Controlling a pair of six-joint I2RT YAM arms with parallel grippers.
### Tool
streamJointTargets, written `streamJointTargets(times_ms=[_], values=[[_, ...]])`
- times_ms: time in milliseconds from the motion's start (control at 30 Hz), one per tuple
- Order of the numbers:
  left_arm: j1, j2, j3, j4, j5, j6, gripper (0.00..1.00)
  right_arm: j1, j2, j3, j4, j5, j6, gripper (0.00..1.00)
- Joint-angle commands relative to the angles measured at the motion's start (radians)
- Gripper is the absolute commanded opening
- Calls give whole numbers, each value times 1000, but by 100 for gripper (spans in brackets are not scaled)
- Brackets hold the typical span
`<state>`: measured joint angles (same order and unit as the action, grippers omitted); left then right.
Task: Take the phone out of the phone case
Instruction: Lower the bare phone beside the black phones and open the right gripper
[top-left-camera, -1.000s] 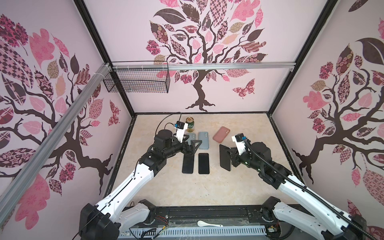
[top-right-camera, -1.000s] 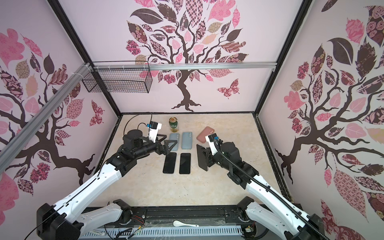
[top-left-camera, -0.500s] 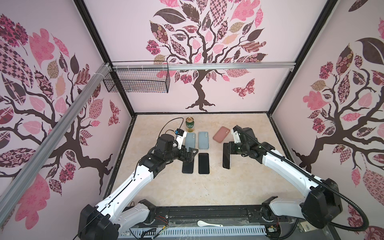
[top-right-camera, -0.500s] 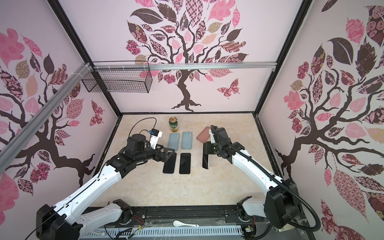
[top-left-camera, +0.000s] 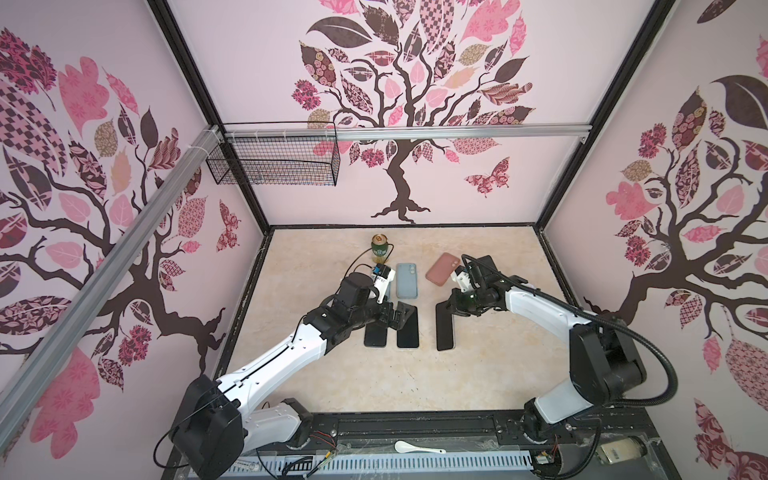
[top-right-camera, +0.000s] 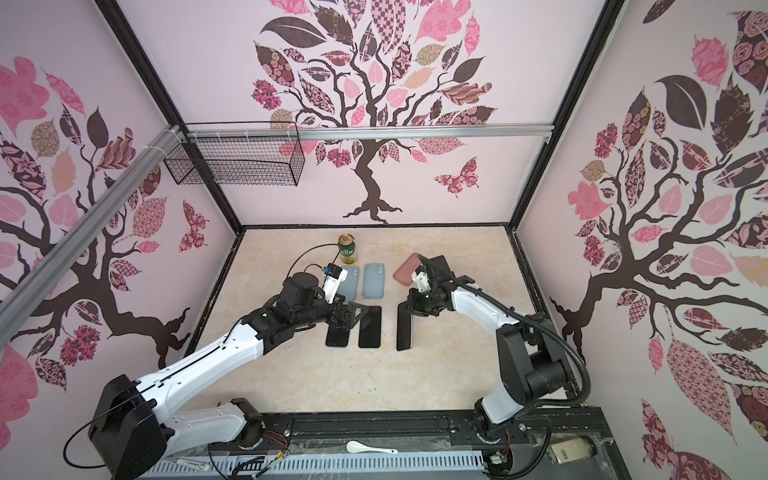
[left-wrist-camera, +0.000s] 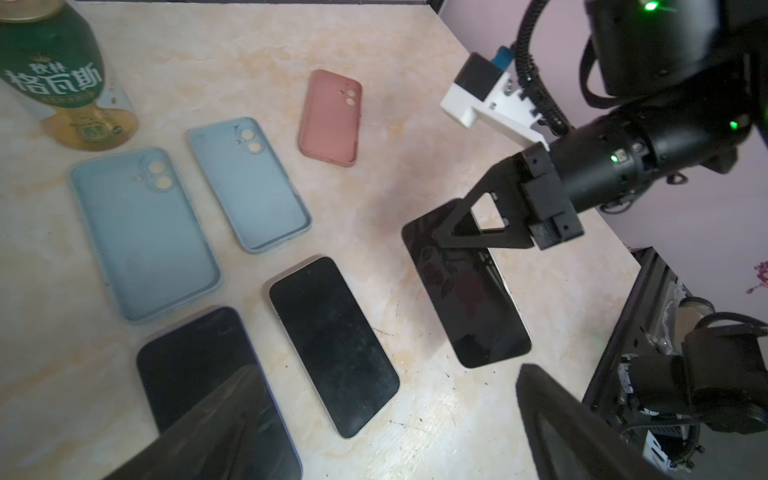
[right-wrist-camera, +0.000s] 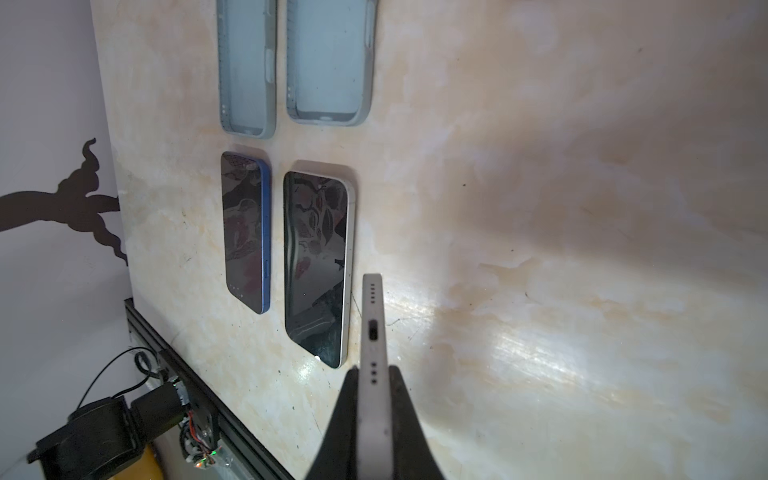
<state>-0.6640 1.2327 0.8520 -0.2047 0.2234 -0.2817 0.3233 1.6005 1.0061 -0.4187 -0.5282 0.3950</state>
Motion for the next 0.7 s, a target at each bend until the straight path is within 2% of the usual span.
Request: streamJointTargets(times_ms=[0,300,667], values=[[1,16,-46,65,7,-3,98,-27,62,64,4,-143,-4,0],[-1,46,-46,26,4,-4,98,-29,229,167,-51,-151,-60,0],[-3,69,-48,41,33,-26,98,-30,270,148,25,-162,-18,0]])
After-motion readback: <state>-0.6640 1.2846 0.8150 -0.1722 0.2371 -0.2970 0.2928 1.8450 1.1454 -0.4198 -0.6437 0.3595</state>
